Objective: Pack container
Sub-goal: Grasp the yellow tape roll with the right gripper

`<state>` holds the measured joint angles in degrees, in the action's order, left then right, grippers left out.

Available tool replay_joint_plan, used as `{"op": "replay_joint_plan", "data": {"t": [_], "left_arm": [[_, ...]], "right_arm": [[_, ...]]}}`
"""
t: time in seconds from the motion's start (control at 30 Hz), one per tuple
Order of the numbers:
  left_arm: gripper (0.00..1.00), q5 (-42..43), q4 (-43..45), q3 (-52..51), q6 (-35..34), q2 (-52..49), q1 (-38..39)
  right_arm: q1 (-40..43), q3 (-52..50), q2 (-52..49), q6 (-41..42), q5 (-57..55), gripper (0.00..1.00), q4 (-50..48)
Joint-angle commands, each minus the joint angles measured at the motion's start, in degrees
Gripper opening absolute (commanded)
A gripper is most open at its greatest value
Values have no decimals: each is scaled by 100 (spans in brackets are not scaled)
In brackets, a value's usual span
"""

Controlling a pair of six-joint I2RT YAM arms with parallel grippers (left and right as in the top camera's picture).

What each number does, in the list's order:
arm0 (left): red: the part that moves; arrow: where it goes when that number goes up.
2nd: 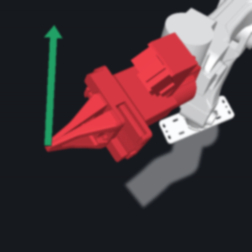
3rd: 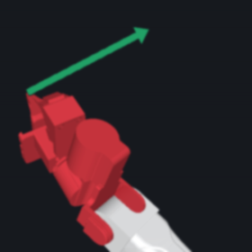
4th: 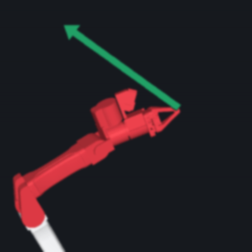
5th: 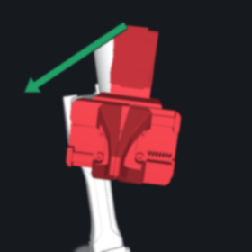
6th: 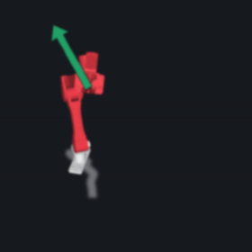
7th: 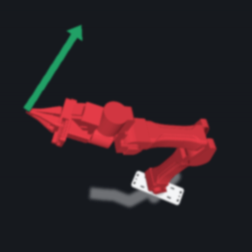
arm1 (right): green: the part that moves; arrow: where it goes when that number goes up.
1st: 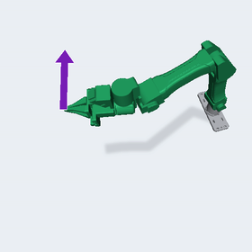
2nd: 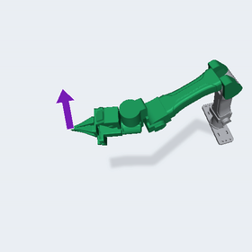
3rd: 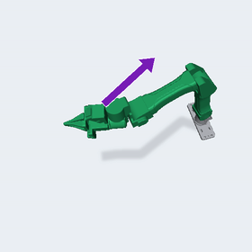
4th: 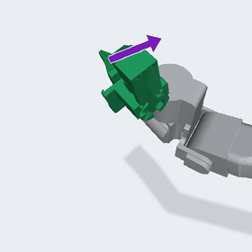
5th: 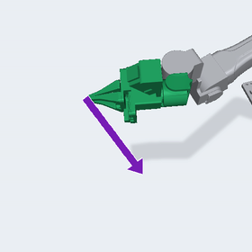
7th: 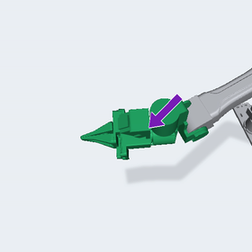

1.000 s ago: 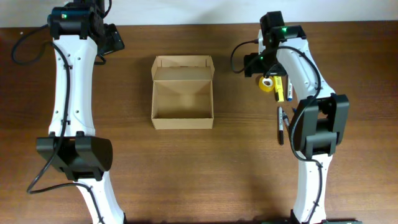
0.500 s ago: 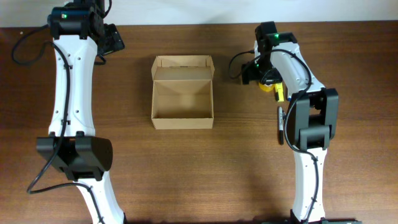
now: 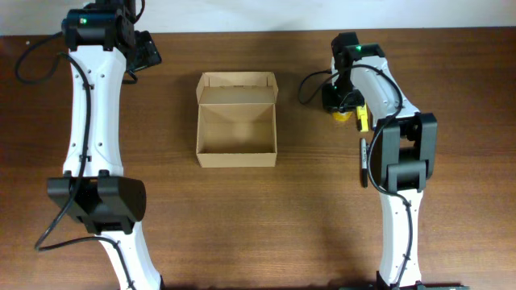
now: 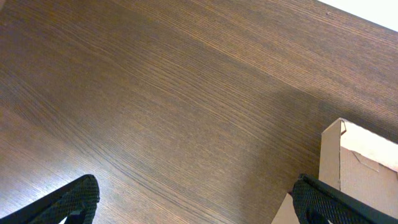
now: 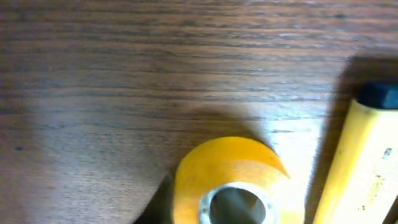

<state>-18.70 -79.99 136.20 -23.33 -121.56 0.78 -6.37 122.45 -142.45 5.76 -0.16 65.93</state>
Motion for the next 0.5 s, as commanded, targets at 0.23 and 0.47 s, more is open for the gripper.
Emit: {"op": "replay_joint_plan", "data": {"t": [0.23, 0.47], "left_arm": [[100, -61, -22, 90, 72, -4, -9], [100, -59, -22, 90, 72, -4, -9]], "right_arm": [[-37, 319, -140, 31, 98, 4, 420], [-271, 2168, 258, 28, 101, 3, 1429]]}}
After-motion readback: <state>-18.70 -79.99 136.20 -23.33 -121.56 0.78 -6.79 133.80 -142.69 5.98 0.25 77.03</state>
